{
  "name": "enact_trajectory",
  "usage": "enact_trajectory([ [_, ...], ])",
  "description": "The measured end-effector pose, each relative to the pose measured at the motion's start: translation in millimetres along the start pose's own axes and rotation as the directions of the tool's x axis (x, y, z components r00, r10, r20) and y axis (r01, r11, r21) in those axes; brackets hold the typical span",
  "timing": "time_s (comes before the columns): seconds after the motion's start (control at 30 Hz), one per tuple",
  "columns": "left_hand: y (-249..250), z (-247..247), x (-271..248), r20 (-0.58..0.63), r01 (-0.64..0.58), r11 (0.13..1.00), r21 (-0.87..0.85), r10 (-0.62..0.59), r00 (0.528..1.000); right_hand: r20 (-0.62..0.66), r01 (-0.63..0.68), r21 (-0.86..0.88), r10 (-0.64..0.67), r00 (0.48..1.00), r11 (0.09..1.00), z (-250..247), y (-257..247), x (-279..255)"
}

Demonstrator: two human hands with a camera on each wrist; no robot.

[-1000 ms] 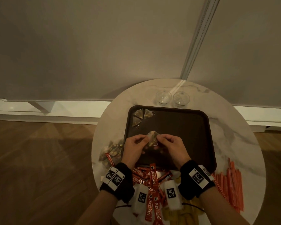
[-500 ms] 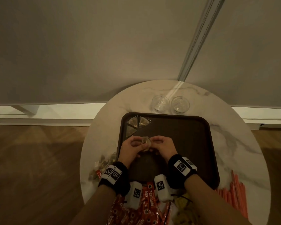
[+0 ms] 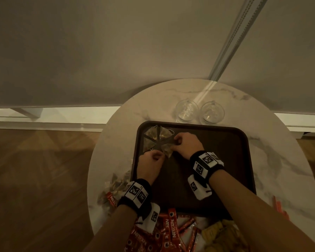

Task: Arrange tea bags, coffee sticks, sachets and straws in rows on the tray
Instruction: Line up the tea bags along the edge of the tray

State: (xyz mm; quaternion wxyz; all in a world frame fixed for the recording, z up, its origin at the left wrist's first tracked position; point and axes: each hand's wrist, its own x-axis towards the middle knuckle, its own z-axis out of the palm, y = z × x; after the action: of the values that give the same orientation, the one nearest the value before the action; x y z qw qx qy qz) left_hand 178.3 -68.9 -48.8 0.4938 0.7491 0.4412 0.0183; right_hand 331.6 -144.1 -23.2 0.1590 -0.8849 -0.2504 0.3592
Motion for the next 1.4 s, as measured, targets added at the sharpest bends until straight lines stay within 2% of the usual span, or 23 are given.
enact_trajectory([
  [0.07, 0.8, -2.4, 0.2, -0.037, -0.119, 0.986, 0.115, 0.124, 0.992, -0.024, 0.004, -0.099, -0.006, 1.0, 0.995, -8.6, 3.6, -4.9],
  [0.13, 3.5, -6.0, 2.1, -0.048, -0.205, 0.961, 0.186, 0.218, 0.975, 0.035, -0.032, -0.086, 0.035, 0.999, 0.996, -7.9, 10.6, -9.4],
  [0.17, 5.3, -7.2, 4.4, -0.03, -0.215, 0.954, 0.21, 0.226, 0.974, 0.084, -0.052, -0.077, 0.059, 0.995, 0.996, -3.9, 13.0, -12.0],
  [0.23, 7.9, -7.9, 11.3, 0.03, -0.193, 0.941, 0.278, 0.192, 0.981, 0.159, -0.064, -0.082, 0.077, 0.984, 0.995, 8.2, 13.7, -18.0],
  [0.33, 9.6, -1.3, 18.6, 0.082, -0.178, 0.927, 0.331, 0.159, 0.984, 0.141, -0.013, -0.127, 0.031, 0.99, 0.992, 20.7, 5.1, -22.9],
  [0.53, 9.3, 7.9, 17.2, 0.011, -0.123, 0.973, 0.197, 0.123, 0.992, 0.079, 0.065, -0.213, -0.049, 0.996, 0.975, 20.3, -3.3, -10.4],
  [0.9, 11.0, 21.5, 12.4, -0.056, -0.08, 0.995, 0.053, 0.083, 0.995, 0.064, 0.06, -0.218, -0.048, 0.997, 0.974, 24.5, -3.4, -6.2],
  [1.0, 10.9, 21.2, 12.2, -0.022, -0.099, 0.992, 0.076, 0.101, 0.995, 0.062, 0.061, -0.226, -0.048, 0.997, 0.972, 27.3, -4.1, -8.1],
  [1.17, 8.2, 20.9, 11.7, -0.039, -0.114, 0.99, 0.088, 0.117, 0.992, 0.041, 0.072, -0.239, -0.064, 0.997, 0.968, 31.7, -2.7, -9.1],
  [1.3, 3.3, 18.5, 2.1, 0.027, -0.198, 0.958, 0.209, 0.197, 0.98, 0.074, 0.058, -0.192, -0.045, 0.996, 0.98, 31.4, -1.8, -10.9],
  [1.4, -0.3, 13.8, 4.5, 0.042, -0.187, 0.952, 0.242, 0.182, 0.982, 0.075, 0.052, -0.156, -0.04, 0.996, 0.986, 28.4, -0.4, -13.0],
])
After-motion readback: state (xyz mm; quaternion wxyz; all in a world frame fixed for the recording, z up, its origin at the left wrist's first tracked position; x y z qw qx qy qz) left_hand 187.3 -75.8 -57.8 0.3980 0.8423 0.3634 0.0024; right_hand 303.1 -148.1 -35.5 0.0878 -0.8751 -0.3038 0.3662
